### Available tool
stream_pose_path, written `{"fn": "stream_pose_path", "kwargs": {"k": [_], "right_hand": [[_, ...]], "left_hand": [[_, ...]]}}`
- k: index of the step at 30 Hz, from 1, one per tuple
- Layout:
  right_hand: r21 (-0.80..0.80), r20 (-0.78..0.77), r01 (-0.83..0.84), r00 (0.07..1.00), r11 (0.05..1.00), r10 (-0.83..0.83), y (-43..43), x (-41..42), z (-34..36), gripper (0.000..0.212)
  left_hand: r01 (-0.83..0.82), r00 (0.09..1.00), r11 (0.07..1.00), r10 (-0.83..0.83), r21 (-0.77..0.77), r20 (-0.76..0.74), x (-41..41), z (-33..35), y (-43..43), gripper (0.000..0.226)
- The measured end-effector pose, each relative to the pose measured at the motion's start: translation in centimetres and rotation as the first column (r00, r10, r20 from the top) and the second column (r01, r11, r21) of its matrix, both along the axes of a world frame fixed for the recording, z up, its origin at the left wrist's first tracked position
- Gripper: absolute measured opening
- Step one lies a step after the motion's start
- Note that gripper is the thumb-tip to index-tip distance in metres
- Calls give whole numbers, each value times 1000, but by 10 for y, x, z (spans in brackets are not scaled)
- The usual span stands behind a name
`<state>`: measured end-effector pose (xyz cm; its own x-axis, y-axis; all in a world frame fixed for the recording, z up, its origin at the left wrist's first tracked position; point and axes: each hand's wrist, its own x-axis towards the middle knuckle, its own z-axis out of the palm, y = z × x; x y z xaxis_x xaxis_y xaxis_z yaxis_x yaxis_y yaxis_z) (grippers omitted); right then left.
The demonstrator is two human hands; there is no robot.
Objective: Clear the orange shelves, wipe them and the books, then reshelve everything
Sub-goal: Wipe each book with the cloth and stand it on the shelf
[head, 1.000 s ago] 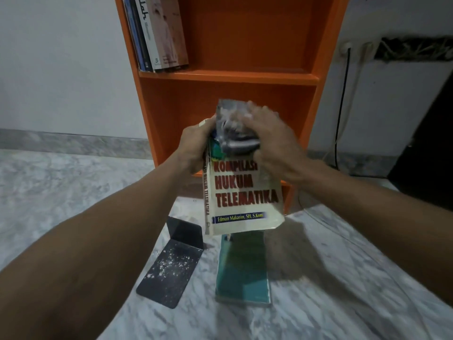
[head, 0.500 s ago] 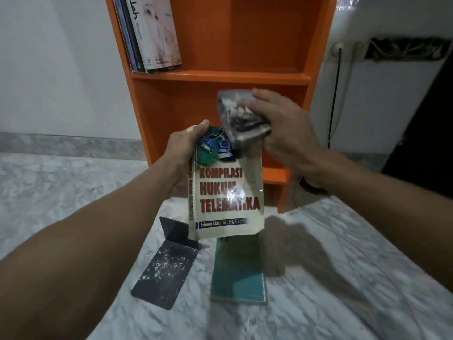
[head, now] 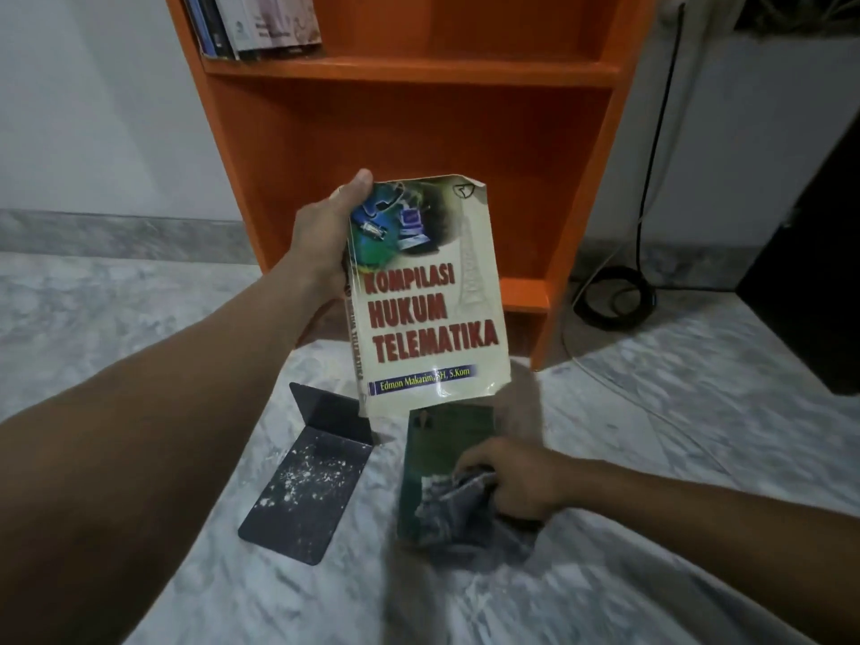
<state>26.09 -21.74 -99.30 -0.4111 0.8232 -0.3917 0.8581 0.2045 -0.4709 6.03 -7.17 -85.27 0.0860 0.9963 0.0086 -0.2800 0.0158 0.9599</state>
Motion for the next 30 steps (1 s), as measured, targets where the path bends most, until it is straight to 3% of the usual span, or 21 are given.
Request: {"fn": "stream_pose_path", "kwargs": {"k": [3,7,10,12,14,16,17,18,20,24,27,30], "right_hand": [[-68,-25,124,992,990,-126,36,-4,-33,46],[-10,95,220,971,975,-218,63,-1,-86,57],[-28,-138,368,919,929,-368,74,10,-99,48],[-68,-288,534,798,843,-529,87,23,-90,29],[-223,-475,667,563,711,-677,98,35,-70,19],[-501,-648,583,237,639,-724,106,40,-42,42],[-573,-693,492,135,655,-708,110,42,-28,59],[-597,-723,418,87,684,-685,111,39,-12,70],[-614,-761,293,29,733,-648,109,32,16,73],[-565,-808,204,58,799,-586,86,15,67,61],[-480,-815,223,246,848,-525,65,9,96,39],[-486,-719,293,401,823,-568,45,6,107,34]], "left_hand": [[-1,1000,1000,1,-19,6,5,-8,4,52],[35,999,996,-35,-81,12,3,-22,8,52],[59,998,993,-59,-104,10,-1,-31,11,54],[63,998,993,-63,-104,-2,-2,-36,11,58],[64,998,992,-65,-113,-6,-2,-38,11,59],[71,997,990,-70,-120,7,0,-39,11,60],[79,997,990,-78,-121,12,2,-38,10,60],[89,996,989,-87,-118,21,4,-36,8,59],[99,995,989,-96,-110,30,10,-30,5,55],[26,1000,997,-26,-67,-1,15,-10,-2,43],[-32,999,999,32,-41,2,12,11,-10,31],[-61,998,998,61,-1,2,11,34,-19,33]]}}
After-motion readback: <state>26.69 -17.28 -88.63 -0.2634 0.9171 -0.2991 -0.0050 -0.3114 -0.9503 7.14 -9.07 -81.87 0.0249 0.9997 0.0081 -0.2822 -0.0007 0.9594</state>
